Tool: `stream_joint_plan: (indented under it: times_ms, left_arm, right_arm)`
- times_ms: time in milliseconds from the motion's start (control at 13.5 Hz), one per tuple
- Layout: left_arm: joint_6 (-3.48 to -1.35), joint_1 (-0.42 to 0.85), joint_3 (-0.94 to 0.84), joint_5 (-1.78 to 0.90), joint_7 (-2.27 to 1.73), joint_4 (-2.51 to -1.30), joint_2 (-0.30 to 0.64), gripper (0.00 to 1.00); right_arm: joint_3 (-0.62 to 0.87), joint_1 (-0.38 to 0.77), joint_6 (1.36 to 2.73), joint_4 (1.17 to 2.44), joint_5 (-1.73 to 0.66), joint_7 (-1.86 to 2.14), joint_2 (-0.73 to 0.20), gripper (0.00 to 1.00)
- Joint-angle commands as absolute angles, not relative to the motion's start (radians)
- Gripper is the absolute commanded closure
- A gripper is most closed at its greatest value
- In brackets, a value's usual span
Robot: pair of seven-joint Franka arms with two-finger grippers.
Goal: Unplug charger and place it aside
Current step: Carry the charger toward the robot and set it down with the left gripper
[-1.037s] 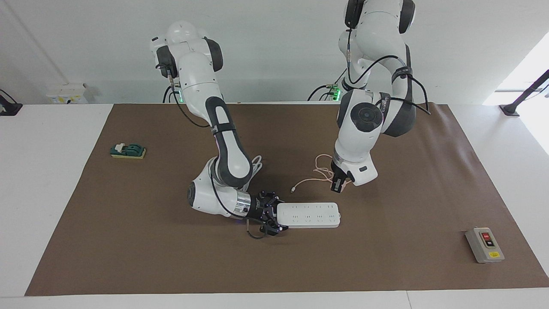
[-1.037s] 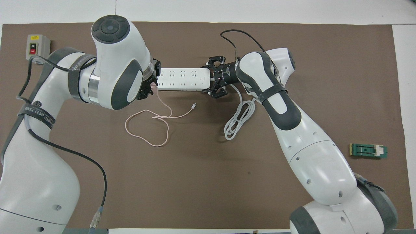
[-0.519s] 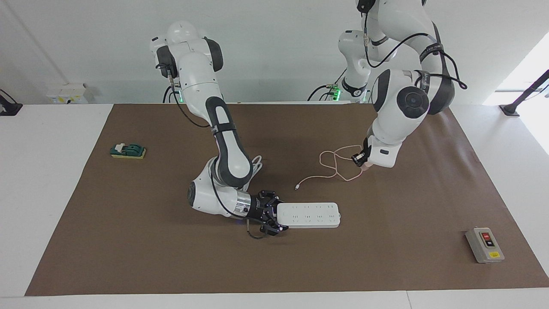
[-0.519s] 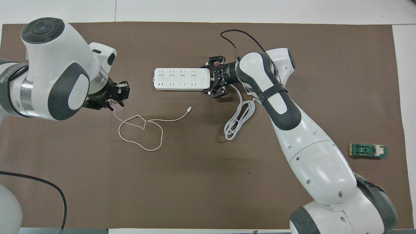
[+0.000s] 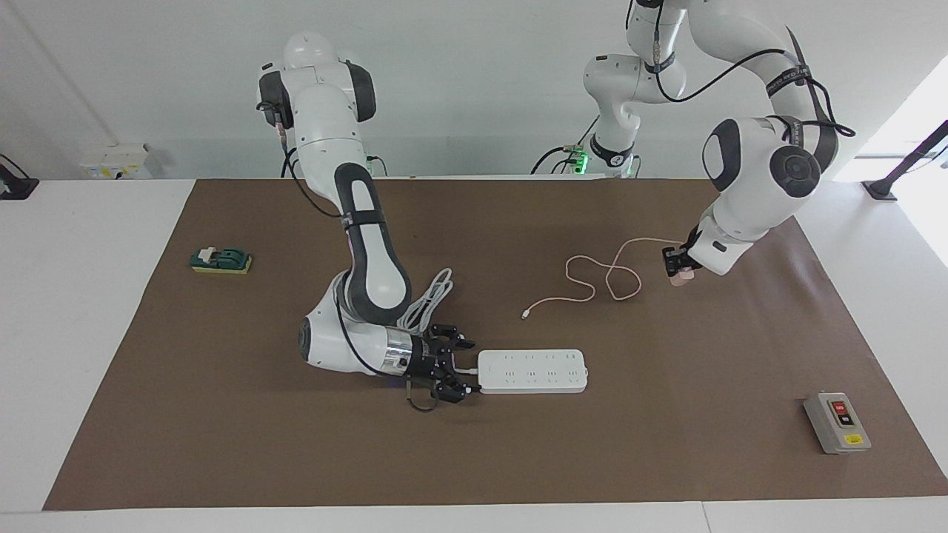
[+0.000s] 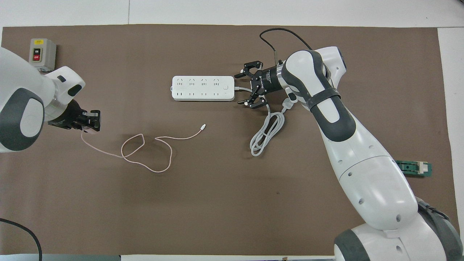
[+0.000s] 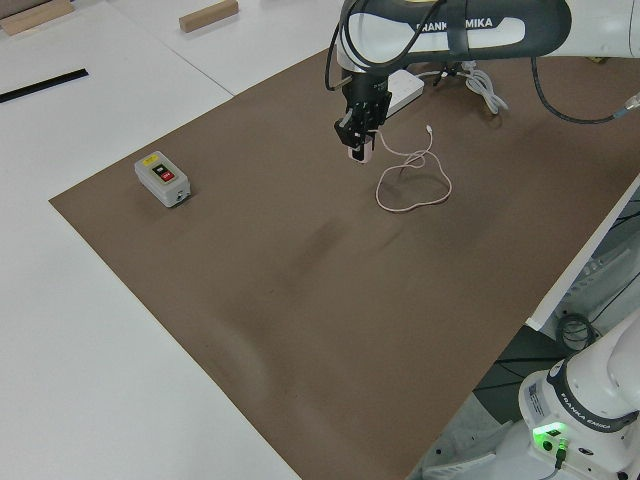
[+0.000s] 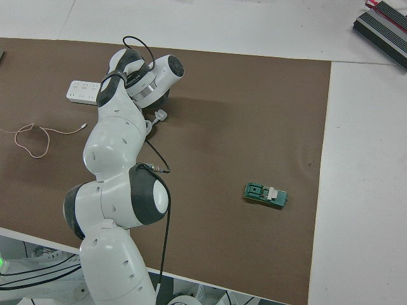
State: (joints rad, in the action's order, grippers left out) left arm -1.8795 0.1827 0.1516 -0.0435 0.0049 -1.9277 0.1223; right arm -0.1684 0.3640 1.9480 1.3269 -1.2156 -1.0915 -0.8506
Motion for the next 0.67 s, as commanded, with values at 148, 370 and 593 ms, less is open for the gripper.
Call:
stream_joint_plan:
  times_ms: [148, 370, 593]
  left_arm:
    - [-2.069, 0.126, 0.141, -0.032, 0.068, -2.211, -0.020, 1.00]
    - [-2.221, 0.133, 0.141, -0.032, 0.031, -2.342, -0.046, 1.00]
    - [-2.217, 0.080, 0.144, -0.019, 0.051, -2.349, -0.049, 0.41]
  right_arm:
    - [-0.219, 0.368, 1.919, 1.526, -1.109, -1.069, -0.654, 0.00]
    - [-0.262, 0.367, 1.887, 1.577, -0.994, -1.066, -0.559, 0.00]
    - [-0.330, 0.367, 1.809, 1.574, -0.858, -1.031, -0.497, 0.00]
